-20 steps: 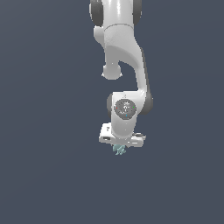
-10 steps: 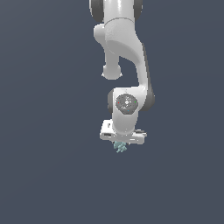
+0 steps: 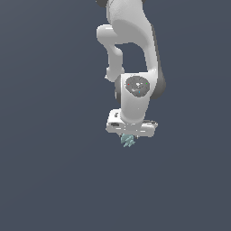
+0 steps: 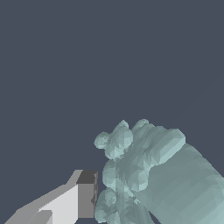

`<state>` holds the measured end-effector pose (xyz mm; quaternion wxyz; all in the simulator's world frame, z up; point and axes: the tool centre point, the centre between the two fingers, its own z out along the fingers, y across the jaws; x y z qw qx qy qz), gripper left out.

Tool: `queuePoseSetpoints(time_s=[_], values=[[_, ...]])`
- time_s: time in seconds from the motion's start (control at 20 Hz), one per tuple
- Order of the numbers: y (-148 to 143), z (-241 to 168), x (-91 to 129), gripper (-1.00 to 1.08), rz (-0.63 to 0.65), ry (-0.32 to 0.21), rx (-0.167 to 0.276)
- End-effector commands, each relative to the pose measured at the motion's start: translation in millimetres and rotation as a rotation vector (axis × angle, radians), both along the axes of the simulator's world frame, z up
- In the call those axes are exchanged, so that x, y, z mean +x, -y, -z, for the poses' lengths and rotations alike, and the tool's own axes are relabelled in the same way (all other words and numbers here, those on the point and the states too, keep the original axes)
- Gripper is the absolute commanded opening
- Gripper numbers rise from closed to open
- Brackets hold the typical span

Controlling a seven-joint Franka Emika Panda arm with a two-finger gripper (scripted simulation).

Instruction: Pick up the object and move it to a goal position.

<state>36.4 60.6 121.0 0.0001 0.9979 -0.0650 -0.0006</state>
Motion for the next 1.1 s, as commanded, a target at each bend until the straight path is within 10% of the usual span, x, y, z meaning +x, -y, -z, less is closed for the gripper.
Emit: queuePoseSetpoints(time_s=[0.0,1.05], values=[[-6.3,-19.8,-11.2,-1.00,-0.001,0.001,0.000],[-62.5,-204.4,-113.2,-1.00,-0.001,0.001,-0.002]])
